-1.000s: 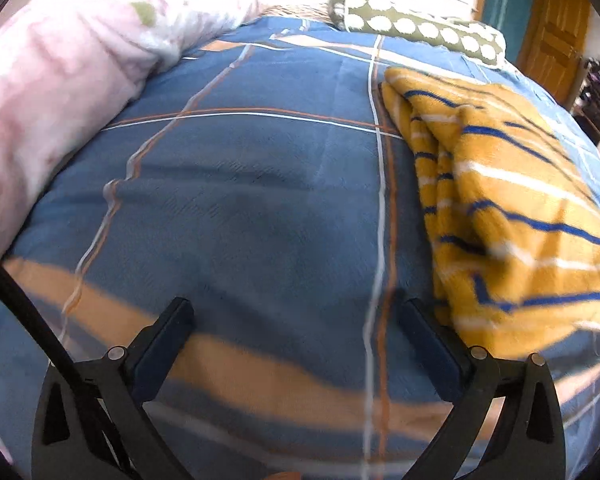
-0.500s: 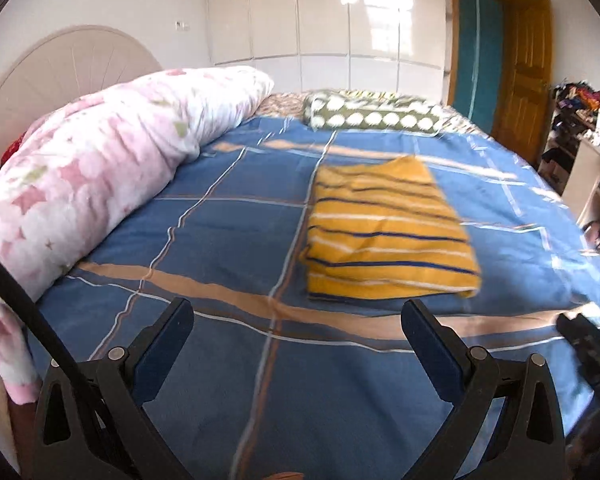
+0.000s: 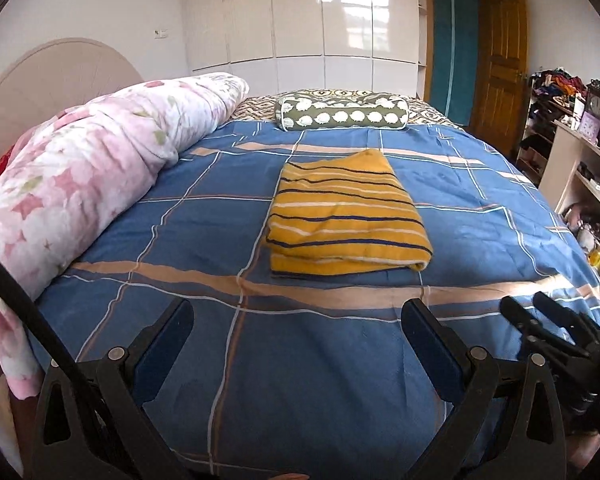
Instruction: Fold small clothes
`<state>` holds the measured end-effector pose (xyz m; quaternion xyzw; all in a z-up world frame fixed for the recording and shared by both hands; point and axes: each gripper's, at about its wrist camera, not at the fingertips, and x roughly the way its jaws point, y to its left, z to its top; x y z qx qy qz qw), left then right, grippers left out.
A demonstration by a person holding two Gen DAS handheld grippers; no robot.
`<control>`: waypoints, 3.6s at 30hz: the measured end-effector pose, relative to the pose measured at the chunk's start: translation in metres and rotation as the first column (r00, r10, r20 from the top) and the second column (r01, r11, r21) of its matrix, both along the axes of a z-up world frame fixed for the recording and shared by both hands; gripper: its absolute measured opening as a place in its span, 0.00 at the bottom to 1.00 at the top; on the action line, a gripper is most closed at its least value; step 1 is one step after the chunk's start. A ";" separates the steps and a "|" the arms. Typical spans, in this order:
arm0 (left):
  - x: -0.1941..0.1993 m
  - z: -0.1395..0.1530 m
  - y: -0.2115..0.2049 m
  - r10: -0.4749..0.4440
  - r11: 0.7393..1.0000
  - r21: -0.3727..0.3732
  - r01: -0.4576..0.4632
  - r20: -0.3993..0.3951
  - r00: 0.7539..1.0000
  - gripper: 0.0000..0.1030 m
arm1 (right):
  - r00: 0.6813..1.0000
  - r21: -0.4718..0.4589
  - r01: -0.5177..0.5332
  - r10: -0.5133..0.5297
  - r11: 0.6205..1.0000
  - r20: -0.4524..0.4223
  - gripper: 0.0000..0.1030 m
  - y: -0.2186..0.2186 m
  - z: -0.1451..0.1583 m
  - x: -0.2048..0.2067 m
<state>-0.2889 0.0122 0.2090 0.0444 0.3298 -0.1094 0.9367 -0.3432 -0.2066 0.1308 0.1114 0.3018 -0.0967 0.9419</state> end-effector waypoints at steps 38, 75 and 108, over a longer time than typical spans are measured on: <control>0.043 -0.045 0.101 0.193 0.980 -0.031 -0.197 -0.112 0.975 1.00 | 0.964 -0.004 -0.192 0.188 0.981 -0.190 0.39 0.054 -0.016 0.163; 0.078 -0.055 0.093 0.152 0.987 -0.024 -0.158 -0.151 0.977 1.00 | 0.933 0.200 -0.326 0.348 0.924 -0.090 0.50 0.068 0.014 0.258; 0.293 -0.011 -0.017 0.026 0.990 0.140 -0.022 -0.028 0.999 1.00 | 0.998 0.478 -0.050 0.027 0.877 0.055 0.59 -0.110 -0.060 0.155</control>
